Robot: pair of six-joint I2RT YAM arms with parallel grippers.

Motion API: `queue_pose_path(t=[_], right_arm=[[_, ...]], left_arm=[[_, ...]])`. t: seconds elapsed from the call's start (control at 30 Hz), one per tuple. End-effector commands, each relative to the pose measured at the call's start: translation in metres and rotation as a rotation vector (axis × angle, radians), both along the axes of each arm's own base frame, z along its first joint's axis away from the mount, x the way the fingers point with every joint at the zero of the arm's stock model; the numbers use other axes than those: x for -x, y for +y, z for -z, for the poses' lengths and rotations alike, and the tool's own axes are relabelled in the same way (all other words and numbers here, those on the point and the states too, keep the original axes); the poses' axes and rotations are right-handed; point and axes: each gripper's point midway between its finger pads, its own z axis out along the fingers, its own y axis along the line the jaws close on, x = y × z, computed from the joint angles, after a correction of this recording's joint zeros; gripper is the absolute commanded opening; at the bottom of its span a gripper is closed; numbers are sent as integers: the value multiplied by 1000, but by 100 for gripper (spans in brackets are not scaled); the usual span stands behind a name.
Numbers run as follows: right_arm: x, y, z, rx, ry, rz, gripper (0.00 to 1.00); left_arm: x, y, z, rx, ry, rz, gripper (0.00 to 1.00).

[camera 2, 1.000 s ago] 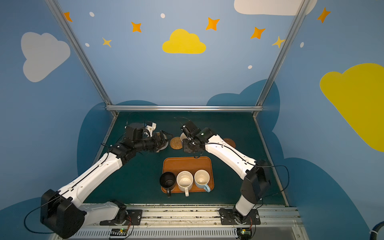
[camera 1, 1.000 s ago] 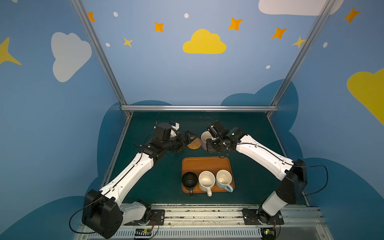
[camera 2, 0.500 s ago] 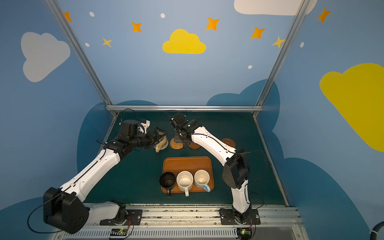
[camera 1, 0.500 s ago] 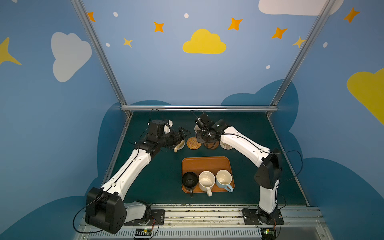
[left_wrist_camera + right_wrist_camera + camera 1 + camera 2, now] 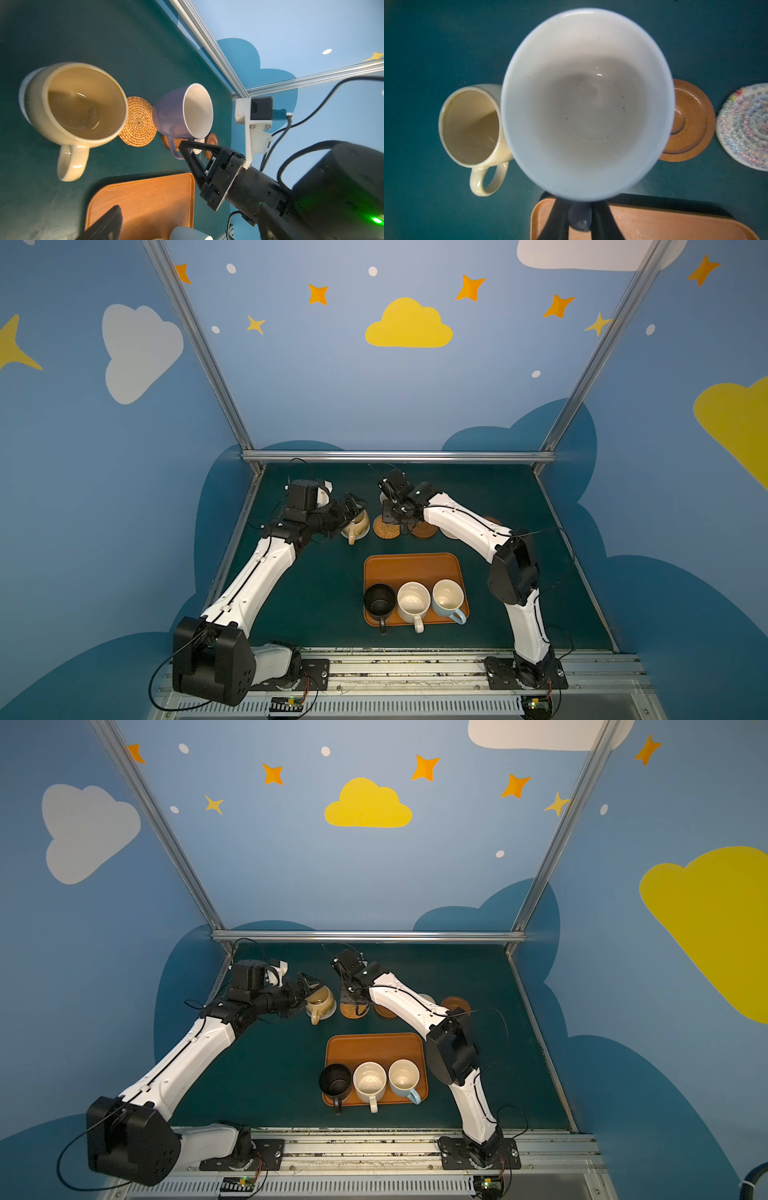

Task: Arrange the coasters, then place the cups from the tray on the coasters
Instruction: 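Lift the lavender mug and carry it with the right gripper to the rattan coaster, then lower the lavender mug onto the rattan coaster and open the right gripper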

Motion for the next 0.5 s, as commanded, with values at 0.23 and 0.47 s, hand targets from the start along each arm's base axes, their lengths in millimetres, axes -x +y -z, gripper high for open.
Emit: queue_pose_path(t=[0.23,0.47], right_arm=[[-17,24,-9,-88,-47,30,0],[-14,24,4,-88,-10,49,0]], left_arm=[[3,-4,5,3,-8,49,100],[4,-4,11,6,7,45,100]])
